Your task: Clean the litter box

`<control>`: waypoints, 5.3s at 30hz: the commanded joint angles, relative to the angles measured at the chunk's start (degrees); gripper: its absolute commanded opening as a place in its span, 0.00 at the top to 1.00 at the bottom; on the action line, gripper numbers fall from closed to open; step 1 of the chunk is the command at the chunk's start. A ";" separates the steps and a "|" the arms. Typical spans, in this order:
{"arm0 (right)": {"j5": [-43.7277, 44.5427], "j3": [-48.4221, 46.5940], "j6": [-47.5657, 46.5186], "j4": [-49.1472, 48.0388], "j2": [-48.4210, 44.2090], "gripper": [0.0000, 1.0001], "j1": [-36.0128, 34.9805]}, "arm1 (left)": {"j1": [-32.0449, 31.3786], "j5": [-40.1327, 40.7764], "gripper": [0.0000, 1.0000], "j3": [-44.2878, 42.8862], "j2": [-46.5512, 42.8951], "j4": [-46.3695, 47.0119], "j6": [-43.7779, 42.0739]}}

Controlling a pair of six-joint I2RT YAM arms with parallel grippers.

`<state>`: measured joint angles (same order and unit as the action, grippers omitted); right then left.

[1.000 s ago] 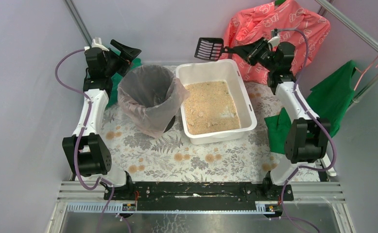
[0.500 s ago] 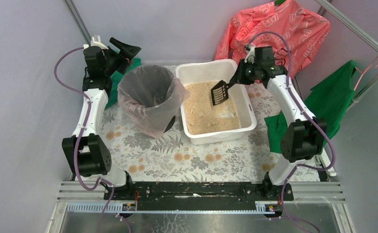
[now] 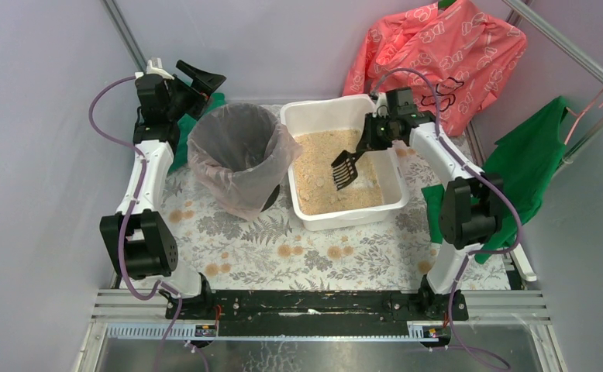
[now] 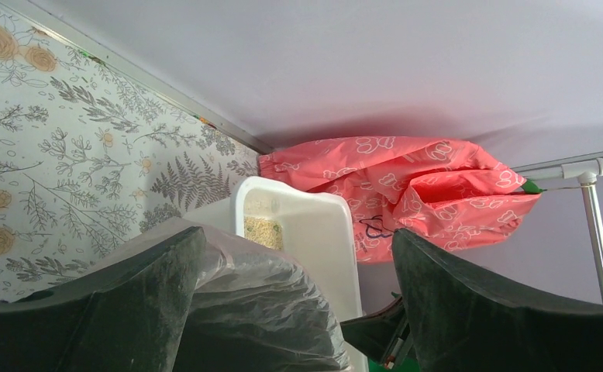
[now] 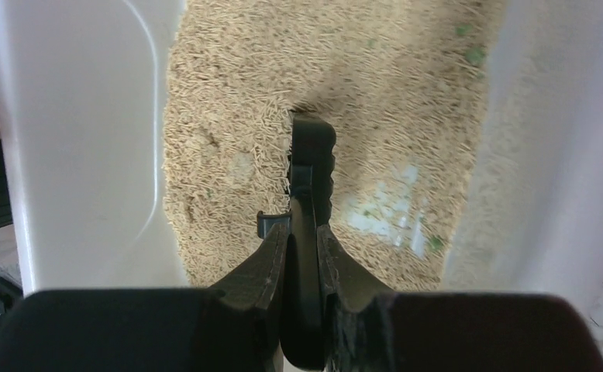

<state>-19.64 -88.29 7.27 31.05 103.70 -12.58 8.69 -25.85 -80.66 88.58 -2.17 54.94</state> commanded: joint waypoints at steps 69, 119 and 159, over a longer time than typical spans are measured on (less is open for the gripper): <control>-36.40 11.26 37.85 -40.15 -5.52 1.00 8.79 | -0.11 -2.97 0.01 -2.49 3.04 6.05 1.16; -39.15 26.64 54.19 -66.49 -3.76 1.00 12.90 | -1.18 -3.58 0.01 -2.70 4.35 6.90 2.64; -37.04 22.25 41.49 -50.33 -5.09 1.00 10.15 | -1.51 -4.46 0.02 -0.31 3.43 9.59 4.29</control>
<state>-56.99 -61.12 55.37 -24.99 100.36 0.05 7.60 -28.82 -81.45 92.33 3.07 58.24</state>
